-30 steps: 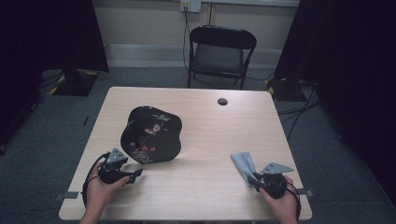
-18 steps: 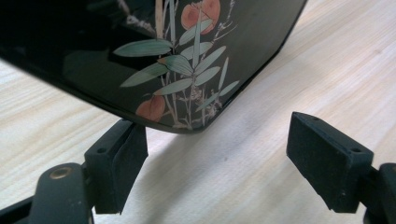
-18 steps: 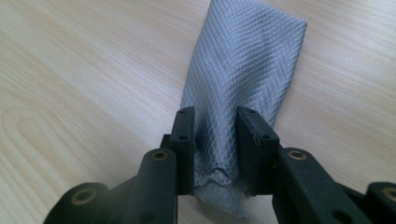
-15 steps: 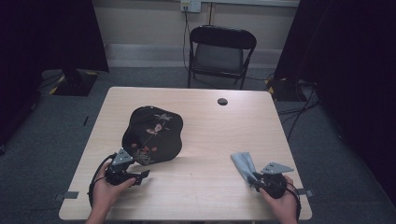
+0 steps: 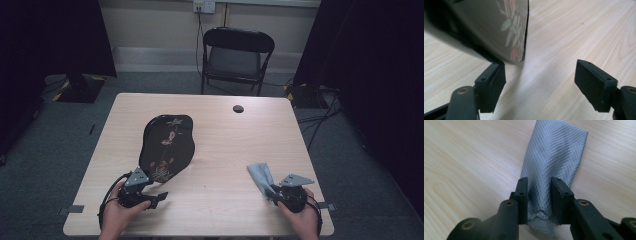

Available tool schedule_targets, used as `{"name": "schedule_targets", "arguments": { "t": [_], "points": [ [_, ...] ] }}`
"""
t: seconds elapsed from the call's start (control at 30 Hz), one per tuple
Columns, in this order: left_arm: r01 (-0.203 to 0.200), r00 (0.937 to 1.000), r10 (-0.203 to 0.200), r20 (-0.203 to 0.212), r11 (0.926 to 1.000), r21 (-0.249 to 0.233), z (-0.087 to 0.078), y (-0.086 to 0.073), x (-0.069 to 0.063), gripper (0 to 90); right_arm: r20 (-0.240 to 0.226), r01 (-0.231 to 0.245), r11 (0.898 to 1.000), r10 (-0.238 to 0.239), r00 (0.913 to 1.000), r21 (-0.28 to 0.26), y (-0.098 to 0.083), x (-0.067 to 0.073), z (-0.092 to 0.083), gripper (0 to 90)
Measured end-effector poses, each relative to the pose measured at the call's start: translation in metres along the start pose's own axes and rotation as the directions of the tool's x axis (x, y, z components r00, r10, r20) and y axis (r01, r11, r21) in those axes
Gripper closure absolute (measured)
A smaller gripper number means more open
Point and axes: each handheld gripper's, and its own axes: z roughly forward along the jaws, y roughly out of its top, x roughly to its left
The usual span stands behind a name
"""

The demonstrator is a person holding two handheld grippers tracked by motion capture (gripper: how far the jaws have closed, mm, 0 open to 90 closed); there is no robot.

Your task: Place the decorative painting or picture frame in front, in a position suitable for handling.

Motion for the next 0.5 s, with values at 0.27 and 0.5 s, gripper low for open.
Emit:
{"name": "schedule_targets", "arguments": {
  "t": [0.27,0.5],
  "points": [
    [0.077,0.9944,-0.082,-0.067,0.9947,-0.068,-0.013,0.005,0.013,27.3,0.000,0.000,1.000,0.000,1.0000,0.001,0.000,0.000,0.000,68.7],
    [0.103,0.9918,-0.109,-0.067,0.9914,-0.081,-0.013,0.009,0.019,41.7,0.001,-0.002,1.000,0.002,1.0000,0.000,0.000,0.000,0.000,68.4]
  ]
}}
